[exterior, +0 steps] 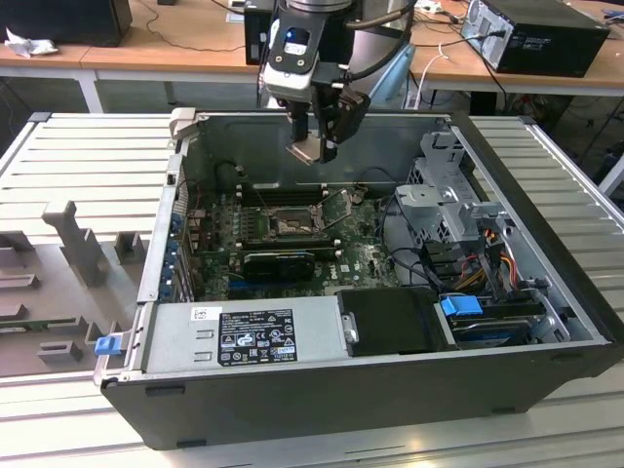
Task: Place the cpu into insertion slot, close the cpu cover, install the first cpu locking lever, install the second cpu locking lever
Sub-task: 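Place the cpu into insertion slot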
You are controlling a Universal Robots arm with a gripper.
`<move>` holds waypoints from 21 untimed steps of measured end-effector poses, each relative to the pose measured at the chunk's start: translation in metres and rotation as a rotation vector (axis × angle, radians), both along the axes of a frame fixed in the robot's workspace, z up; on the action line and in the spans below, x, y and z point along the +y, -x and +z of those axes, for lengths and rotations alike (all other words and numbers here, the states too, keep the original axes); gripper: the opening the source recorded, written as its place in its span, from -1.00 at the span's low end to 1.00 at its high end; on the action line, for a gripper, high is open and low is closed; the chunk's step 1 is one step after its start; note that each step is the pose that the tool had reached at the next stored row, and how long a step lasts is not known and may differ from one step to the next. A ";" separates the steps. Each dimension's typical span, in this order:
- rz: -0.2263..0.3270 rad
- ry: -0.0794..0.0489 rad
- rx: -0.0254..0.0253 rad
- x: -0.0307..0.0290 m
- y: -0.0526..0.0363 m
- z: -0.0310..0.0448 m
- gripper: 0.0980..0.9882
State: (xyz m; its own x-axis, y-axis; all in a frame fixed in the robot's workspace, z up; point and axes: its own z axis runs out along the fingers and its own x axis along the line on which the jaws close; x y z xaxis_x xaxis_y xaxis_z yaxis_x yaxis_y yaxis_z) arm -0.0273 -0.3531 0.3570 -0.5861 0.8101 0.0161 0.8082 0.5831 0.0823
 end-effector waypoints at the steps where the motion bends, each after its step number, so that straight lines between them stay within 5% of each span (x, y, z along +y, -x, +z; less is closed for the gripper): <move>1: -0.017 0.000 0.0000 0.0000 0.0000 -0.0005 -0.01; 14: -0.156 0.000 -0.0001 0.0000 0.0000 -0.0028 -0.01; 21: -0.169 0.000 0.0007 0.0000 0.0000 -0.0056 -0.01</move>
